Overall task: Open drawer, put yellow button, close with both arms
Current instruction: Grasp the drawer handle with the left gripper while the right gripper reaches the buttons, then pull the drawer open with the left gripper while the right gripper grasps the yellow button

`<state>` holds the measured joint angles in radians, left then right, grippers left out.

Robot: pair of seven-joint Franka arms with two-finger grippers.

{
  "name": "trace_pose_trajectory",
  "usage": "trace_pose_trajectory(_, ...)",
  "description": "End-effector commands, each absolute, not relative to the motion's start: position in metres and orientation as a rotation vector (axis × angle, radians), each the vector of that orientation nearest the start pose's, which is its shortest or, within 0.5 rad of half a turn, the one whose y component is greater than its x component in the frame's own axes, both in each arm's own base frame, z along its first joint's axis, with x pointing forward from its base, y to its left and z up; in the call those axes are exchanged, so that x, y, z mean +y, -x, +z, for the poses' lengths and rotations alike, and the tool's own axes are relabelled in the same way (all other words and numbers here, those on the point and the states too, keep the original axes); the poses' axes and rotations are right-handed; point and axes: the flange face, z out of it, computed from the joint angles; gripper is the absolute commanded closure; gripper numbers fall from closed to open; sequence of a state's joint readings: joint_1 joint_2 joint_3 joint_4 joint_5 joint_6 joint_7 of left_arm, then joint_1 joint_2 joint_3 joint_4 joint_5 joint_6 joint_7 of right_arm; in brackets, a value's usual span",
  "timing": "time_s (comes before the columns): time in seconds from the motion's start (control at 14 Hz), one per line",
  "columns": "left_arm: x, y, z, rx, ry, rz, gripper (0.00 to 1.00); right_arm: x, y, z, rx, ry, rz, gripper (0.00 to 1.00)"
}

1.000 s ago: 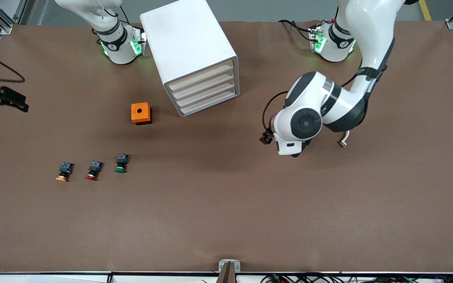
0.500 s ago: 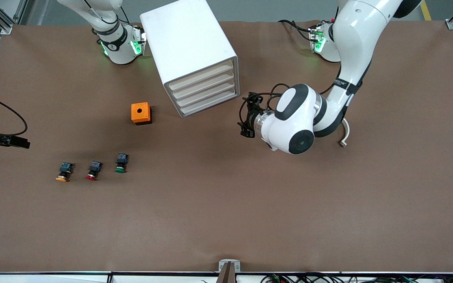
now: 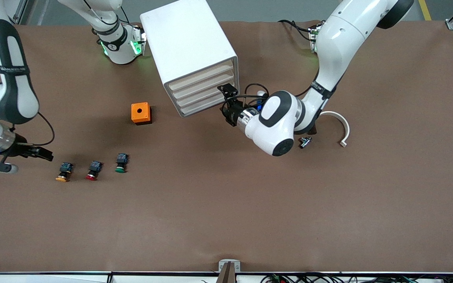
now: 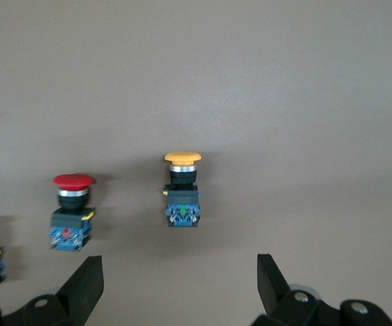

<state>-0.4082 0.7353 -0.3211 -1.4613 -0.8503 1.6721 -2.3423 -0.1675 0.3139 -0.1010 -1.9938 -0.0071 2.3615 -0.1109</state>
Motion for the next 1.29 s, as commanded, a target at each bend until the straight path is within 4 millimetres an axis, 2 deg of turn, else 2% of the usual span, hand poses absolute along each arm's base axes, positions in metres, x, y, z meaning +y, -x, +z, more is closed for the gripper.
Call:
trace_pose_trajectory(0.0, -0.501, -0.462, 0.276, 2.653, -1.692, -1.876, 0.31, -0.162, -0.588, 0.274, 0.232, 3.173, -0.104, 0.0)
trace_pose_trajectory(0.21, -0.504, -0.452, 0.274, 2.672, -1.653, -2.045, 0.46, -0.166, -0.59, 0.243, 0.236, 3.183, -0.165, 0.0)
trace_pose_trajectory(0.5, -0.521, -0.431, 0.264, 2.671, -1.678, -2.104, 0.48, -0.167, -0.592, 0.217, 0.244, 3.185, -0.182, 0.0)
trace_pose_trajectory(0.64, -0.522, -0.428, 0.254, 2.689, -1.675, -2.114, 0.6, -0.166, -0.596, 0.206, 0.247, 3.184, -0.192, 0.0)
trace_pose_trajectory(0.71, -0.526, -0.423, 0.253, 2.688, -1.689, -2.117, 0.62, -0.165, -0.596, 0.199, 0.246, 3.184, -0.18, 0.0)
trace_pose_trajectory(0.79, -0.529, -0.419, 0.253, 2.687, -1.703, -2.114, 0.69, -0.165, -0.598, 0.195, 0.245, 3.185, -0.175, 0.0)
trace_pose_trajectory(0.93, -0.529, -0.42, 0.253, 2.687, -1.701, -2.114, 1.0, -0.164, -0.597, 0.187, 0.254, 3.178, -0.16, 0.0)
trace_pose_trajectory(1.07, -0.523, -0.429, 0.252, 2.692, -1.679, -2.104, 1.0, -0.16, -0.6, 0.173, 0.284, 3.151, -0.142, 0.0)
trace_pose_trajectory(1.14, -0.516, -0.437, 0.252, 2.689, -1.659, -2.101, 1.0, -0.158, -0.6, 0.173, 0.271, 3.149, -0.14, 0.0)
trace_pose_trajectory(1.21, -0.512, -0.443, 0.253, 2.681, -1.658, -2.09, 1.0, -0.159, -0.599, 0.172, 0.235, 3.152, -0.133, 0.23)
